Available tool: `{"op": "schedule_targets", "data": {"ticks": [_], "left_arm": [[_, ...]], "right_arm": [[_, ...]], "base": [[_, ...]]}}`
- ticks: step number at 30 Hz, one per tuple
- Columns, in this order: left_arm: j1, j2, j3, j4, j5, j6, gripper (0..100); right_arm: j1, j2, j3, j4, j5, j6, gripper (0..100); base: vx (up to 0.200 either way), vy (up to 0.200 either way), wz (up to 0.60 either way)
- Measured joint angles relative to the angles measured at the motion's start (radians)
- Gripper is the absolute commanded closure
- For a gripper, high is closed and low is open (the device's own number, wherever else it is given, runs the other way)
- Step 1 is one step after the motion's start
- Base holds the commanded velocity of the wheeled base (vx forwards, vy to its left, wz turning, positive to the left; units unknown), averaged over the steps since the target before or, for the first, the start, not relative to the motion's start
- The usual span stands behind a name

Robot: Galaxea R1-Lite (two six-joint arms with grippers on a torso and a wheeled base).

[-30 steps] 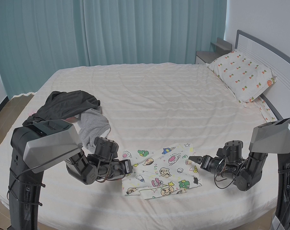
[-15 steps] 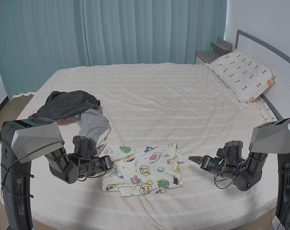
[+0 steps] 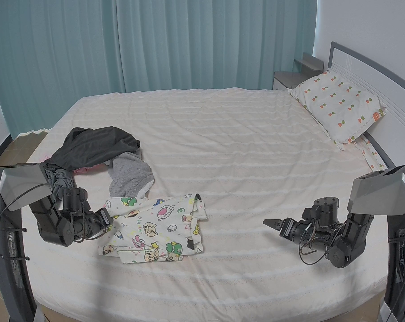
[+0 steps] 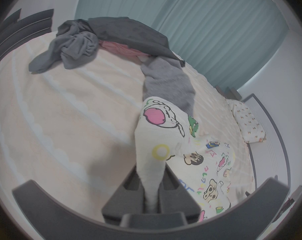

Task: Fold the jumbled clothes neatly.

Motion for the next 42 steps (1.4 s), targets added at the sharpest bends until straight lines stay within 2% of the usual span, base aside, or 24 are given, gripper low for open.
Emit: {"op": "schedule_targets", "data": {"ticks": [7, 8, 17, 23, 32, 42], "left_arm": [[0.049, 0.026, -0.023, -0.001, 0.001, -0.001, 100], [0.049, 0.027, -0.023, -0.001, 0.001, -0.002, 0], [0.042, 0.015, 0.004, -0.006, 0.001, -0.008, 0], [0.042, -0.083, 0.086, -0.036, 0.001, -0.015, 0], [0.011, -0.389, 0.225, -0.059, 0.001, -0.021, 0], [-0.109, -0.861, 0.433, -0.059, 0.004, -0.041, 0]], "right_arm": [[0.000, 0.000, 0.000, 0.000, 0.000, 0.001, 0], [0.000, 0.000, 0.000, 0.000, 0.000, 0.001, 0], [0.002, -0.010, 0.004, 0.001, -0.002, 0.000, 0], [0.000, -0.087, 0.026, 0.007, -0.027, -0.005, 0], [0.005, -0.365, 0.158, 0.014, -0.084, -0.065, 0], [0.011, -0.815, 0.365, 0.123, -0.170, -0.252, 0]], "base": [[0.000, 0.000, 0.00], [0.000, 0.000, 0.00], [0.000, 0.000, 0.00], [0.000, 0.000, 0.00], [0.000, 0.000, 0.00], [0.000, 0.000, 0.00]]}}
